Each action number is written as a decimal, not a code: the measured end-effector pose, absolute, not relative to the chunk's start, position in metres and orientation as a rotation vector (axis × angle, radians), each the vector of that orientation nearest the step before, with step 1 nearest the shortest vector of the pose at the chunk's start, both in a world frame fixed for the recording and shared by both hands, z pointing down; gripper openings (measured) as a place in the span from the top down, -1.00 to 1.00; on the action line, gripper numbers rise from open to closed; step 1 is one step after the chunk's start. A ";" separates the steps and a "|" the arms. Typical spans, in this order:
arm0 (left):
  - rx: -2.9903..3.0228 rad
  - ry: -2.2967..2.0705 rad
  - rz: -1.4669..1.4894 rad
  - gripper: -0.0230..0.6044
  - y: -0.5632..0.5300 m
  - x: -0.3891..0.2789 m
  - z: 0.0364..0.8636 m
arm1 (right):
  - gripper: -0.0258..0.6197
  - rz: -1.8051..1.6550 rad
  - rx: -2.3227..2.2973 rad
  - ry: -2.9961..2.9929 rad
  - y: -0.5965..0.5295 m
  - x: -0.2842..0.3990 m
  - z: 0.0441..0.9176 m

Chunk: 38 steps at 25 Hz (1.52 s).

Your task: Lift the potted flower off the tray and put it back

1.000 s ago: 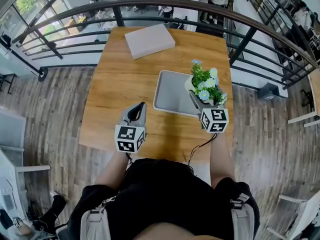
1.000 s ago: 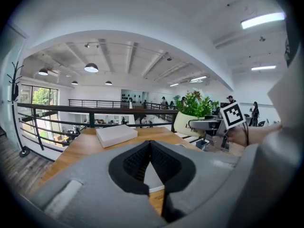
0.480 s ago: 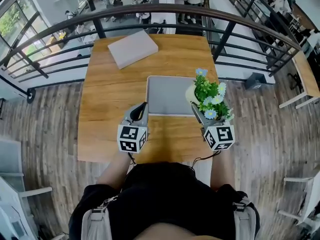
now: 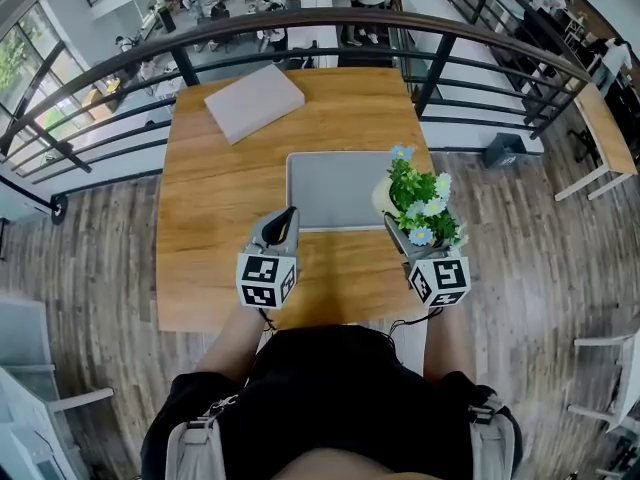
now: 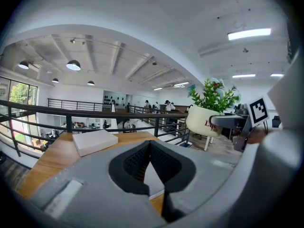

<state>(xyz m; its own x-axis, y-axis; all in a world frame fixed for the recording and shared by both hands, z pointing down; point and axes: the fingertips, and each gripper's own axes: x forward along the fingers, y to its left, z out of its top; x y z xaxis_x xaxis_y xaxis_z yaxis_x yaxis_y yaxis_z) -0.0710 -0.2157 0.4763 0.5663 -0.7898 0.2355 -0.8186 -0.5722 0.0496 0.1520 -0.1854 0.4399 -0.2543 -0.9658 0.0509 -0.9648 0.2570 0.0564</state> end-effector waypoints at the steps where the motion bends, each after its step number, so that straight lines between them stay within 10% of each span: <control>1: 2.640 -1.367 0.282 0.88 -0.214 -0.071 0.477 | -0.58 -0.026 1.864 -2.428 -0.184 0.151 0.440; 38: 2.225 -1.843 0.377 0.88 -0.157 -0.198 0.503 | -0.58 0.271 1.590 -2.440 -0.339 0.054 0.585</control>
<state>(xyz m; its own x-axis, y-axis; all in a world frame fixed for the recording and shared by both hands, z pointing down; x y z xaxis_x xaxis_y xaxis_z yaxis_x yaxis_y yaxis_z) -0.1977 -0.1567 0.5029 0.1774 -0.9243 0.3380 -0.9828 -0.1846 0.0112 0.0537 -0.3389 0.5854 -0.3922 -0.8765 0.2790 -0.9164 0.3986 -0.0361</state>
